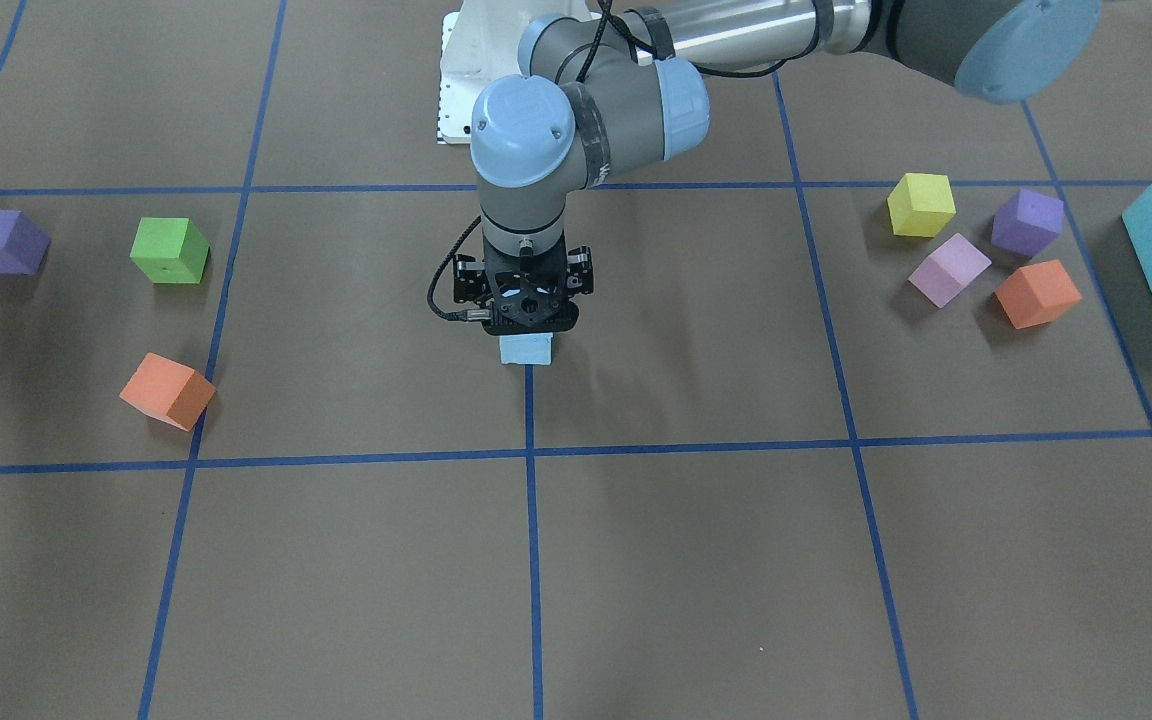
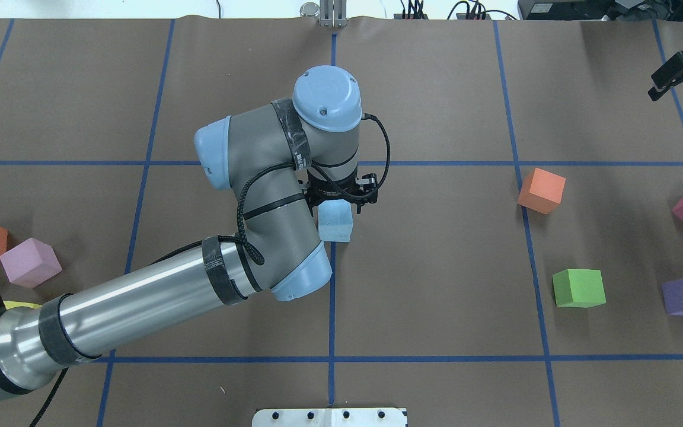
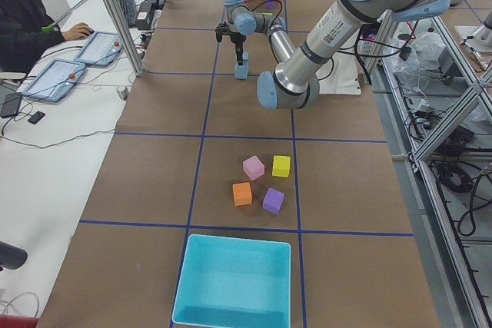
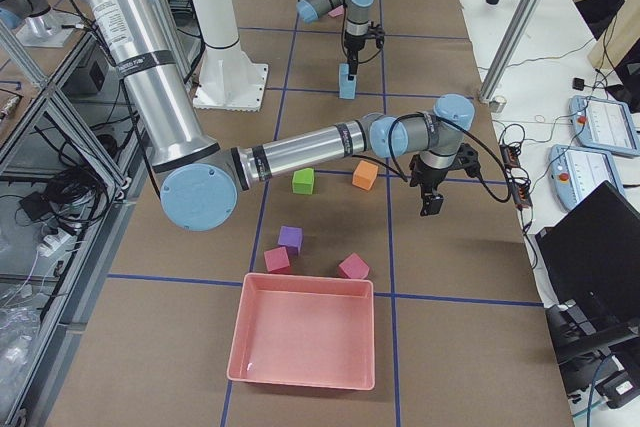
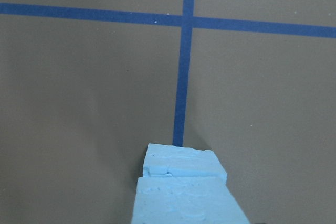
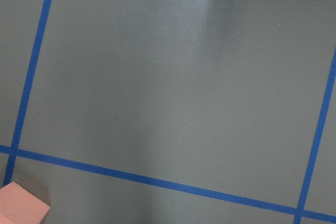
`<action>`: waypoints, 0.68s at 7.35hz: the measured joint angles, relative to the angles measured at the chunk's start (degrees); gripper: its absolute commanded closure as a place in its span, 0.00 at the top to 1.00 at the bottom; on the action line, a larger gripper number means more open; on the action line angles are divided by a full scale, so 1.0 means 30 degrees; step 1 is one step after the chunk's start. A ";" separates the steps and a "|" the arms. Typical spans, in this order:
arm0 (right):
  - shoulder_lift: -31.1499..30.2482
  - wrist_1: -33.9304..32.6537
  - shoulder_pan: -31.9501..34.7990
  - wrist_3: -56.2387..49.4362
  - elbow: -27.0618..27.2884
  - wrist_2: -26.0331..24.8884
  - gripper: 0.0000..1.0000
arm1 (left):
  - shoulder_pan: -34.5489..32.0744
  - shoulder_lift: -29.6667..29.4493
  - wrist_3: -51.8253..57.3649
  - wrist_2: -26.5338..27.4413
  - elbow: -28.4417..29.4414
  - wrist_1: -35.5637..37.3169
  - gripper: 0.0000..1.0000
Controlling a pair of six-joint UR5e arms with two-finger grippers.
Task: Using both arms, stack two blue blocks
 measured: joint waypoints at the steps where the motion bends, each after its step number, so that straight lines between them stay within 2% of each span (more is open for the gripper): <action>1: -0.0010 -0.0008 0.0000 0.0034 -0.0009 -0.0007 1.00 | -0.1205 0.0346 0.1330 -0.0573 -0.1026 0.0696 0.98; 3: -0.0103 -0.0012 0.0000 0.0089 -0.0033 -0.0014 1.00 | -0.4947 0.2729 0.5936 -0.3098 -0.4497 0.2943 0.98; 5: -0.0307 -0.0005 0.0001 0.0110 -0.0023 -0.0002 1.00 | -0.8903 0.7076 1.1757 -0.4782 -0.7672 0.3847 0.98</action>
